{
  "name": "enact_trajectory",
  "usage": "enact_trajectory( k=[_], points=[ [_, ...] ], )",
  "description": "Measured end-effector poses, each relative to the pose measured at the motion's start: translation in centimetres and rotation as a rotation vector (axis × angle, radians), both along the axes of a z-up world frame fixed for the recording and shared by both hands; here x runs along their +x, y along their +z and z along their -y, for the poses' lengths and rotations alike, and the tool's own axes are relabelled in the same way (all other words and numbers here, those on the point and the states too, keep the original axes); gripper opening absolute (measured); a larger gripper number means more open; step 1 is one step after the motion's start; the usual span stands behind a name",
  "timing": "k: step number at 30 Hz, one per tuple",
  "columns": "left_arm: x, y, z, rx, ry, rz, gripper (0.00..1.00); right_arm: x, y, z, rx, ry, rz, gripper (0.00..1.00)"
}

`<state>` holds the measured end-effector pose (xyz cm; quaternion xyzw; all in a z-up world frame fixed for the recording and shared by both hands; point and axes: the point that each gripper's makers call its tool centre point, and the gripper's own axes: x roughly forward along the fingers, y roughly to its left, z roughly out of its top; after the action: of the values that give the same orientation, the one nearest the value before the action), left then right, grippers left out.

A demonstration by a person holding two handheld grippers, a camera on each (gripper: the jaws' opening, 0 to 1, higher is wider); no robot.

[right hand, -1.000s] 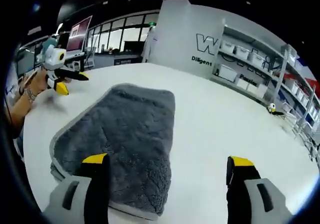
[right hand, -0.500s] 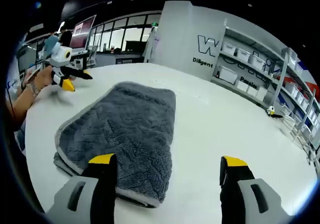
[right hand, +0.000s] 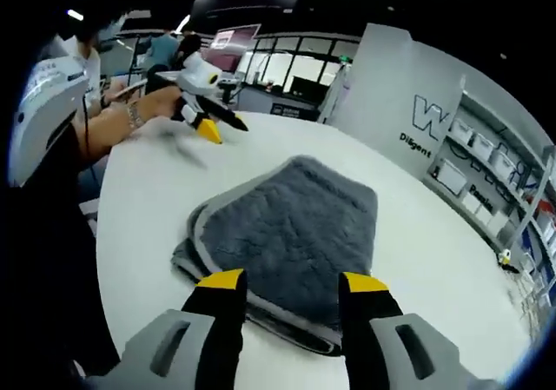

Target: Open the folded towel by lifting each exposed corner and separating the folded layers until the towel lies flat within the target outline without major curled edges

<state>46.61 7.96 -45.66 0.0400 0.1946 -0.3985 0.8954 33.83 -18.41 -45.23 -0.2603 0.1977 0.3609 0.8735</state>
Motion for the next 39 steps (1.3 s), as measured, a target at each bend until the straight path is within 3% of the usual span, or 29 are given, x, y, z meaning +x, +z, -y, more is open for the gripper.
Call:
enact_trajectory(
  k=[6, 10, 14, 15, 19, 22, 26, 27, 31, 33, 39],
  points=[
    [-0.1, 0.2, 0.2, -0.014, -0.01, 0.0, 0.89, -1.9, -0.8, -1.8, -0.031, 0.126, -0.017, 0.41],
    [-0.2, 0.3, 0.2, -0.021, -0.012, -0.001, 0.89, -2.7, -2.1, -3.1, -0.102, 0.207, -0.029, 0.43],
    [-0.2, 0.3, 0.1, -0.022, -0.011, -0.001, 0.89, -2.7, -3.5, -3.9, -0.176, 0.256, -0.029, 0.4],
    [-0.2, 0.3, 0.2, -0.023, -0.012, -0.002, 0.89, -2.3, -3.2, -4.3, -0.181, 0.266, 0.009, 0.38],
    [-0.3, 0.2, 0.1, -0.022, -0.012, -0.001, 0.89, -2.5, -3.5, -4.9, -0.192, 0.3, -0.002, 0.34],
    [-0.2, 0.3, 0.0, -0.022, -0.009, -0.001, 0.89, -2.9, -3.8, -5.6, -0.152, 0.329, -0.03, 0.25],
    [-0.3, 0.3, 0.0, -0.023, -0.01, 0.0, 0.89, -2.6, -2.9, -6.5, -0.013, 0.302, -0.051, 0.07],
    [-0.3, 0.3, 0.1, -0.023, -0.01, 0.0, 0.89, -2.7, -2.7, -6.7, 0.036, 0.29, -0.083, 0.06],
    [-0.3, 0.2, 0.1, -0.023, -0.01, -0.001, 0.89, -2.5, -3.3, -7.1, 0.015, 0.307, -0.085, 0.05],
    [-0.3, 0.2, 0.1, -0.023, -0.009, -0.001, 0.89, -2.3, -3.0, -7.7, 0.053, 0.308, -0.093, 0.04],
    [-0.3, 0.3, 0.1, -0.024, -0.01, 0.003, 0.89, -2.2, -2.8, -9.8, 0.067, 0.339, -0.085, 0.04]
  ],
)
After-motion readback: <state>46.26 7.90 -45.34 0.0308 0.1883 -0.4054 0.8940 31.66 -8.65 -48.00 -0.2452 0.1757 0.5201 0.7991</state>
